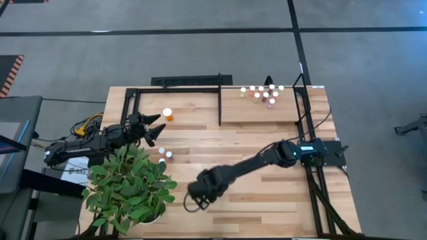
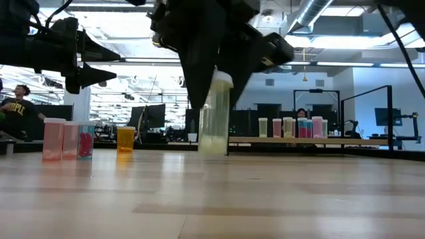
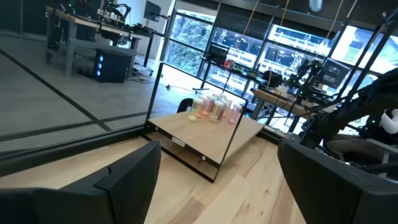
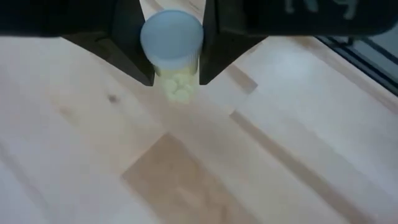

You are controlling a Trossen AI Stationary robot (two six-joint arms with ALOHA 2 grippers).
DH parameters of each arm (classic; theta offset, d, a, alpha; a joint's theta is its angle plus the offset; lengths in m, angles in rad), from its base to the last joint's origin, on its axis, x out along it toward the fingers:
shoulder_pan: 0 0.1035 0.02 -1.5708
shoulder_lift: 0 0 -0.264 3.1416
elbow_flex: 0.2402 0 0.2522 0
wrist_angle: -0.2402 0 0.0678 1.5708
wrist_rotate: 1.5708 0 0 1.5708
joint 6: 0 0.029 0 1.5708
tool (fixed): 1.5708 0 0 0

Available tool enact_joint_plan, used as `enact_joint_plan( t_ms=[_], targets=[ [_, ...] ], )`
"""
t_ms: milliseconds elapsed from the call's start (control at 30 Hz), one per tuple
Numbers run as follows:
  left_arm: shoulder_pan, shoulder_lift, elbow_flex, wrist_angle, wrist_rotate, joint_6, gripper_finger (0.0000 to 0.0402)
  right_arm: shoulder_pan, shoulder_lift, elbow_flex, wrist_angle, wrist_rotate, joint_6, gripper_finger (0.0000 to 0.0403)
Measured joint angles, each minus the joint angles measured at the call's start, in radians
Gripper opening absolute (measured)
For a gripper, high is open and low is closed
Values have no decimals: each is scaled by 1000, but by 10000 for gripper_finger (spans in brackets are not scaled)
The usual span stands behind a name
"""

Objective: Pick and place medicine bottles onto shelf by color
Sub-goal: Put the yellow pill bottle on the shelf

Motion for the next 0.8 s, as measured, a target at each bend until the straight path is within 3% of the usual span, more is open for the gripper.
enact_joint_plan(
  t_ms=[300, 800],
  targets=[
    [0, 0, 0, 0, 0, 0, 312, -134, -100, 41, -122, -7, -17, 115],
    [0, 0, 0, 0, 0, 0, 312, -279, -325, 21, -292, 216, -26, 118]
  ],
)
